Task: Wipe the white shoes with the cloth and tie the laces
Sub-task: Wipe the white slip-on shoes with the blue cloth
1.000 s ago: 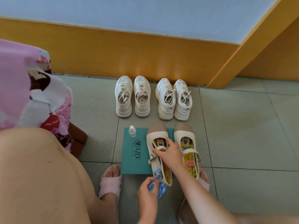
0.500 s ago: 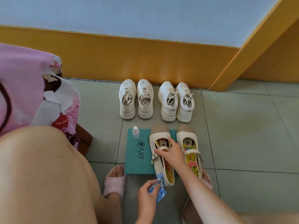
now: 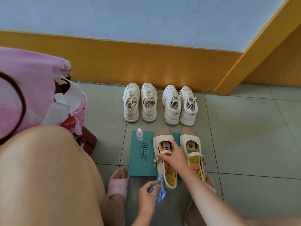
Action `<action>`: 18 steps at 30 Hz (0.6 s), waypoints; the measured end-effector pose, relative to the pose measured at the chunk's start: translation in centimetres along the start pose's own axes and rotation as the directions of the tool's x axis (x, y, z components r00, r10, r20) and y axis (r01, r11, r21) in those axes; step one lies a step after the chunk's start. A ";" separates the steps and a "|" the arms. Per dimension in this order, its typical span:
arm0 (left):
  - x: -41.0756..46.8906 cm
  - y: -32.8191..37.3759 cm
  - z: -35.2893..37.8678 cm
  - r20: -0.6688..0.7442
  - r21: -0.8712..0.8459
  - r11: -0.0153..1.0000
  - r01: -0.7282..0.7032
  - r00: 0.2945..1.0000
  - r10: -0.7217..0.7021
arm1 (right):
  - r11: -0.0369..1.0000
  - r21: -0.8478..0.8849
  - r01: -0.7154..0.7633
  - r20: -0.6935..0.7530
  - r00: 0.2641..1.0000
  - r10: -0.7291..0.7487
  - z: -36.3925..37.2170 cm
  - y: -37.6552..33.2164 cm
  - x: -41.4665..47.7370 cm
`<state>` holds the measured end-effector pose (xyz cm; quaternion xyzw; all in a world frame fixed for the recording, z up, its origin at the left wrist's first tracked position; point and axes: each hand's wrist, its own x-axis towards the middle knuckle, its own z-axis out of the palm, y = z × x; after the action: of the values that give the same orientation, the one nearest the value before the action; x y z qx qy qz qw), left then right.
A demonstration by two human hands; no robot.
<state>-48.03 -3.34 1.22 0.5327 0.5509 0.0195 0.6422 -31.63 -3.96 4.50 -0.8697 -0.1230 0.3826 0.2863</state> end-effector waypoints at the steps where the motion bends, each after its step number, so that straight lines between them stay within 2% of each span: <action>1: 0.2 0.0 -0.2 -0.020 -0.008 1.000 0.000 1.000 0.000 | 1.000 0.010 0.002 0.010 1.000 -0.002 0.0 -0.1 0.0; 6: 1.3 0.7 -1.1 -0.117 -0.095 0.995 0.006 0.993 -0.017 | 0.998 0.048 0.038 0.054 0.998 -0.041 -0.3 0.1 -0.7; 13: 2.5 1.6 -1.6 -0.151 -0.243 0.970 -0.028 0.989 -0.009 | 0.988 0.108 0.113 -0.030 0.993 -0.110 -0.3 1.1 -2.1; 18: 2.7 1.8 -1.6 -0.153 -0.264 0.963 -0.057 0.988 0.017 | 0.981 0.161 0.110 -0.067 0.993 -0.101 -0.3 1.4 -3.2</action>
<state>-47.14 0.19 0.92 0.4484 0.5796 0.1456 0.6646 -33.55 -6.58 5.77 -0.8461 -0.1285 0.3504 0.3806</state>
